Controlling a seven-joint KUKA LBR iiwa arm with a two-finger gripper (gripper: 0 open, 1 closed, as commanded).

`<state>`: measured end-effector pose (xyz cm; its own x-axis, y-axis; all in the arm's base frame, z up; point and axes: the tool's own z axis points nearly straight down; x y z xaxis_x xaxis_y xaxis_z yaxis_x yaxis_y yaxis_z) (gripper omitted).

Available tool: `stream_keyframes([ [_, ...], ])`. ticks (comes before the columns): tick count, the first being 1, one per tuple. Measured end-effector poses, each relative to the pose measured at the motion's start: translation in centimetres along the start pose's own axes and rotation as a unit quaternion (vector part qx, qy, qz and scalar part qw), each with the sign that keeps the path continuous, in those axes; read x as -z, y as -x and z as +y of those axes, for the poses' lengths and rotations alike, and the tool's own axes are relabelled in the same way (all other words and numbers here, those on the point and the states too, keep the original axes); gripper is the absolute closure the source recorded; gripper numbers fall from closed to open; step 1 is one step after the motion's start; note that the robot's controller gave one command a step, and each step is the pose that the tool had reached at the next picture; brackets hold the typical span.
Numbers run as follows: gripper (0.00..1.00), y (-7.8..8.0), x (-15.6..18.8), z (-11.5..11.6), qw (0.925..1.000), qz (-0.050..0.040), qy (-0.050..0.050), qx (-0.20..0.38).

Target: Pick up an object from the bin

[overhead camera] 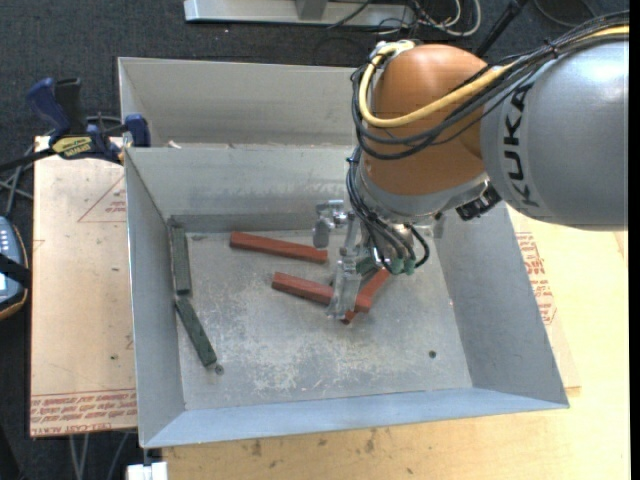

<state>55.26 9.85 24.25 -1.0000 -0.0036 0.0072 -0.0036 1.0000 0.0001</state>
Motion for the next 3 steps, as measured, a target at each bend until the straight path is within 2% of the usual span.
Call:
stream_keyframes([
  [1,0.0,0.1,0.5,-0.1,1.0,-0.0042,0.001,-0.001],
  [2,0.0,2.3,-4.6,-3.6,0.9999,-0.0081,0.001,0.014],
  [3,0.0,6.0,-9.9,-4.9,0.9995,-0.0067,0.001,-0.031],
])
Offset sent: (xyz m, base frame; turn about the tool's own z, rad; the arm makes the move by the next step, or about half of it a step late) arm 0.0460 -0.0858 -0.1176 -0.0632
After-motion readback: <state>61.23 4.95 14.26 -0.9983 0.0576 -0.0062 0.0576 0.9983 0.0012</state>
